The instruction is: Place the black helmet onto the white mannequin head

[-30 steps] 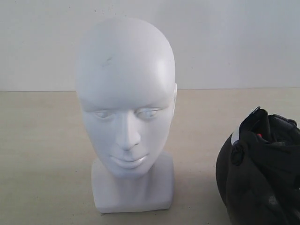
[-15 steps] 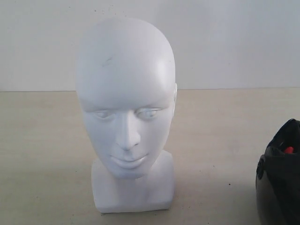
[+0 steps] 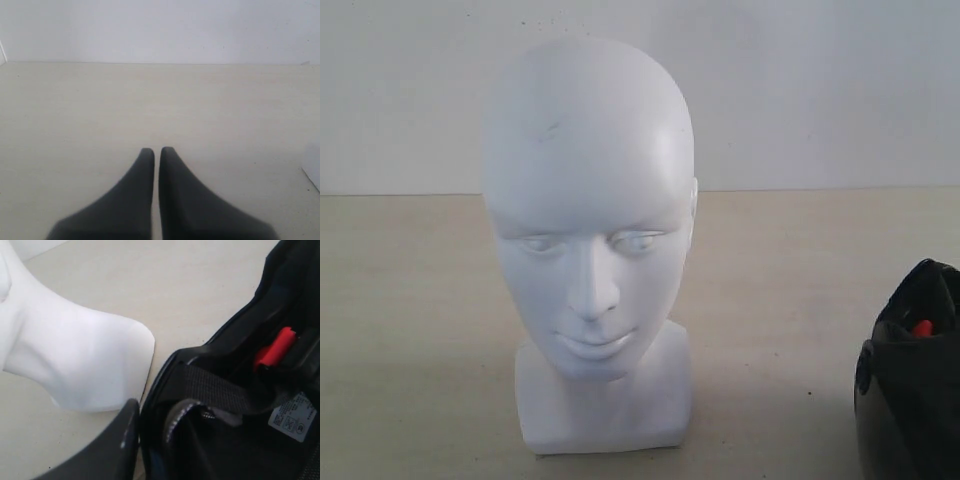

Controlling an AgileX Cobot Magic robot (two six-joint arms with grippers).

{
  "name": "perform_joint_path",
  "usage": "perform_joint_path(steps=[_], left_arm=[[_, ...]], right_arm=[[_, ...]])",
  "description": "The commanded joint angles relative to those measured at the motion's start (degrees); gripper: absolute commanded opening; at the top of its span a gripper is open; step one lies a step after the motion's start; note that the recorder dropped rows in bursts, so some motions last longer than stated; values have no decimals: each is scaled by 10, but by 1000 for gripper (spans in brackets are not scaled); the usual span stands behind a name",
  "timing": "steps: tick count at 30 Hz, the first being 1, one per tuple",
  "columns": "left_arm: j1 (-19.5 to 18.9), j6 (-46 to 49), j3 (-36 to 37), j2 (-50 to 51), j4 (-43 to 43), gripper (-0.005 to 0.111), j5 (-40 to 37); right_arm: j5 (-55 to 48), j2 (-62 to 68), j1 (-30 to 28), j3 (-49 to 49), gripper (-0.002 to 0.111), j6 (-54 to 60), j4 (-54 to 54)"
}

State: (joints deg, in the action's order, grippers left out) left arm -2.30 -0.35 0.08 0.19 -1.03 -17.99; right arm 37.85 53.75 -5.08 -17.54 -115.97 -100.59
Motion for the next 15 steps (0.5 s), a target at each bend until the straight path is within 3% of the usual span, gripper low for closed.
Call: perform_joint_path(steps=[1, 3, 15], left_arm=[[1, -4, -1, -2, 2, 4, 1], [1, -4, -1, -2, 2, 4, 1], [1, -4, -1, -2, 2, 4, 1]], right_arm=[[13, 1, -1, -6, 56, -6, 6], [13, 1, -1, -8, 66, -12, 6], [58, 1, -1, -78, 62, -41, 6]])
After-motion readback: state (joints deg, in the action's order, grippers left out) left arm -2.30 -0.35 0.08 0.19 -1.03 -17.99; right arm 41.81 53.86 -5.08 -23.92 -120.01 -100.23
